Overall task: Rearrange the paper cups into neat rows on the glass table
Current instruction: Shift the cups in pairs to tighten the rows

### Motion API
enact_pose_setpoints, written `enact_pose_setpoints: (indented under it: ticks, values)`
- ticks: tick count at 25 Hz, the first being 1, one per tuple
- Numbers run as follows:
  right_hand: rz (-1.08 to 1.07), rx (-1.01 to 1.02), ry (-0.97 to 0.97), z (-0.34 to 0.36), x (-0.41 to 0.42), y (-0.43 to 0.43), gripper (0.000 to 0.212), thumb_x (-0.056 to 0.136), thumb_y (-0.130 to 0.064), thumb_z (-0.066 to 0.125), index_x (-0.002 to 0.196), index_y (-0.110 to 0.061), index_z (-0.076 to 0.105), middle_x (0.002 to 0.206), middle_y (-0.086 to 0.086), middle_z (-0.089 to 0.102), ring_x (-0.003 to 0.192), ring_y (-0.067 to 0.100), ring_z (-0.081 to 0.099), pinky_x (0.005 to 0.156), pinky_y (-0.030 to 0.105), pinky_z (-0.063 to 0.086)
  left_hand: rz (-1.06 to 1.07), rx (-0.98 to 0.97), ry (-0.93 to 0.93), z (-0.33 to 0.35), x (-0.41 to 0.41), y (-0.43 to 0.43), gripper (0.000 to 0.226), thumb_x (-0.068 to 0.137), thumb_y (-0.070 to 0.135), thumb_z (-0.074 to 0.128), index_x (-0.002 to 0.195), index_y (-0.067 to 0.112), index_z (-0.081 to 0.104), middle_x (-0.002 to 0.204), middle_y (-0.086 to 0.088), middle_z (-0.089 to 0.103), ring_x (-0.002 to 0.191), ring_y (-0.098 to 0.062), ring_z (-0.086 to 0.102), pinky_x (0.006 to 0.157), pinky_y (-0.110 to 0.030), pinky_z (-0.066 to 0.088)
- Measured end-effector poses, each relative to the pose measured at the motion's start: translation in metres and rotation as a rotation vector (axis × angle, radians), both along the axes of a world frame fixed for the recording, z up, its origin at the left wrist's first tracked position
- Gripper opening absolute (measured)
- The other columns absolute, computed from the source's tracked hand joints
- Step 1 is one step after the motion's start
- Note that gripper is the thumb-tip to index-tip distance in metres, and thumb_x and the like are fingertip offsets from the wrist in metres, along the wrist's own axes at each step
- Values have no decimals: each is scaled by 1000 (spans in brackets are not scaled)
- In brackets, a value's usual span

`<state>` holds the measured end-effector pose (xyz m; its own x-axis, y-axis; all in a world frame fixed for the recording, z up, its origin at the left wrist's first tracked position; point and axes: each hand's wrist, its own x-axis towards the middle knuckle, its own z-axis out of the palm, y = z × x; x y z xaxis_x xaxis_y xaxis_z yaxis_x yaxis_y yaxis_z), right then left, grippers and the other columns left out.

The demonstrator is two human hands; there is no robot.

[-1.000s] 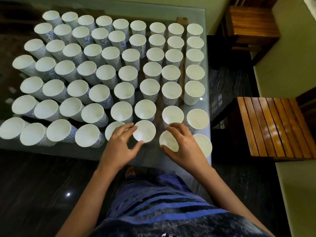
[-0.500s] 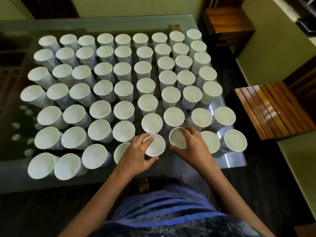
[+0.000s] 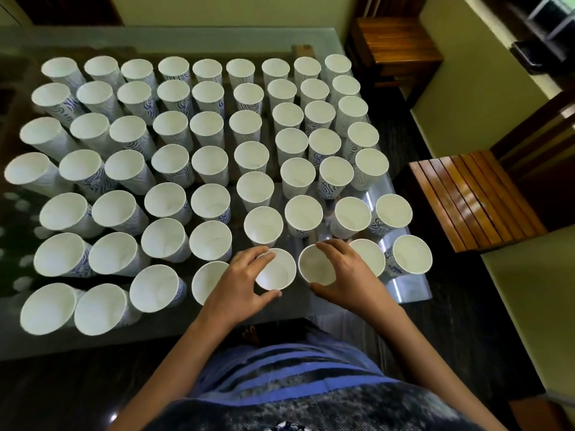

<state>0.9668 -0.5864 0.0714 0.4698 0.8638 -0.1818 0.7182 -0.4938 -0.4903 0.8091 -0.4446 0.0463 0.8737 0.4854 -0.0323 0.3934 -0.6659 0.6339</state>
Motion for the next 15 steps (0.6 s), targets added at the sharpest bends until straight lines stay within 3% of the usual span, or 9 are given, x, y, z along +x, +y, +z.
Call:
enact_pose_setpoints:
  ticks: [10,15]
  values:
    - [86,22,6,0,4,0,76,68,-24,78,133,-4,43,127,14,49,111,30,51,91,31,41,27,-41,8,4,-2,2,69,61,21,84,123,10,57,127,-8,54,118,-23,50,99,-22,32]
    - [90,19,26,4,6,3,83,67,-29,79,137,-9,39,132,11,46,116,26,48,94,27,38,-11,-54,32,9,-2,5,76,59,30,85,127,15,54,130,-6,51,121,-20,46,100,-21,30]
